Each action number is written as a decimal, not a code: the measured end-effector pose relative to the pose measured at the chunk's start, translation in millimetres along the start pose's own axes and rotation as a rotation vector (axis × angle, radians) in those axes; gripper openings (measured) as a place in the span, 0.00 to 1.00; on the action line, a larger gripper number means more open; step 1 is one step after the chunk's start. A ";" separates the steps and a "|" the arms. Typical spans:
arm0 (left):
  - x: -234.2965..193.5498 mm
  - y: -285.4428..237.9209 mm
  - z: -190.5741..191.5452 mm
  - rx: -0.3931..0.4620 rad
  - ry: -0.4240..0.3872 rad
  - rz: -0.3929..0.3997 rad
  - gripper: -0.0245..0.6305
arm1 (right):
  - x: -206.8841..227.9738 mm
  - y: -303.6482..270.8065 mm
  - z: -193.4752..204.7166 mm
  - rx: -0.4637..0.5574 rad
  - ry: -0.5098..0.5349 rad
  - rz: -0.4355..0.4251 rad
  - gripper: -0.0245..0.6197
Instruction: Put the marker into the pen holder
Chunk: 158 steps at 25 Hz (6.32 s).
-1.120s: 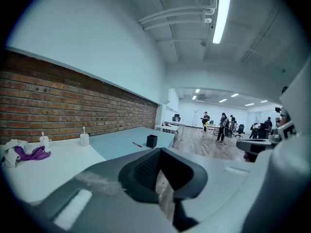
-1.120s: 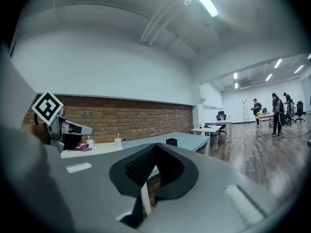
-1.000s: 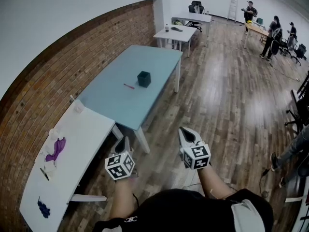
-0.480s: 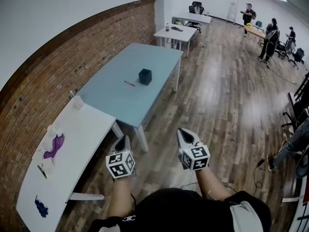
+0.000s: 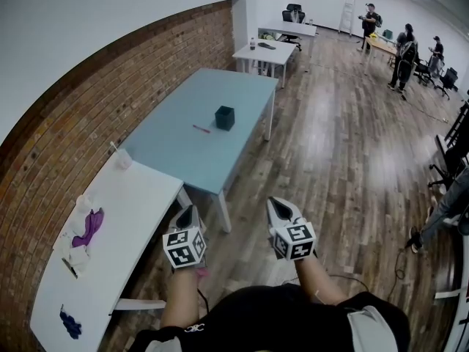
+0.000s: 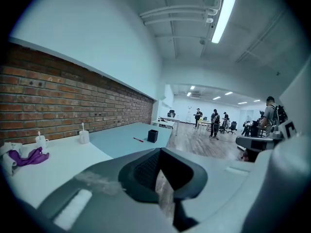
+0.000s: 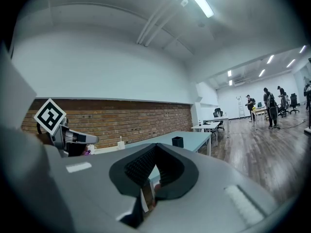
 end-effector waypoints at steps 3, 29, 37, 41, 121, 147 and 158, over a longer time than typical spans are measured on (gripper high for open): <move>-7.9 0.0 -5.2 0.011 -0.006 0.001 0.05 | -5.8 1.0 3.9 -0.007 0.009 0.010 0.04; -9.4 -112.1 -52.8 0.046 0.000 -0.051 0.05 | 86.2 -105.0 -30.1 0.006 0.031 -0.030 0.04; 4.7 -195.9 -94.0 0.042 0.013 -0.095 0.05 | 161.7 -172.5 -70.1 0.013 0.038 -0.064 0.04; 16.8 -239.0 -115.8 0.033 0.015 -0.123 0.05 | 203.6 -206.1 -82.4 -0.008 0.037 -0.087 0.04; -163.0 -670.1 -77.1 -0.458 0.440 -0.519 0.21 | 373.4 -623.5 -191.6 -0.367 0.339 -0.362 0.04; -126.0 -542.1 -184.9 -0.473 -0.186 -0.531 0.10 | 324.8 -647.5 -193.6 -0.301 0.280 -0.550 0.04; -43.8 -566.6 -204.3 -0.740 -0.613 -0.278 0.10 | 331.9 -636.9 -176.6 -0.279 0.167 -0.566 0.04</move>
Point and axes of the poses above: the fingertips, and each gripper's own axes: y backward along the fingers, x to its right, z out of its underside, the point moved 7 cm from there along y, backward along the fingers, and after that the axes turned 10 degrees about -x, right-handed, at the moved point
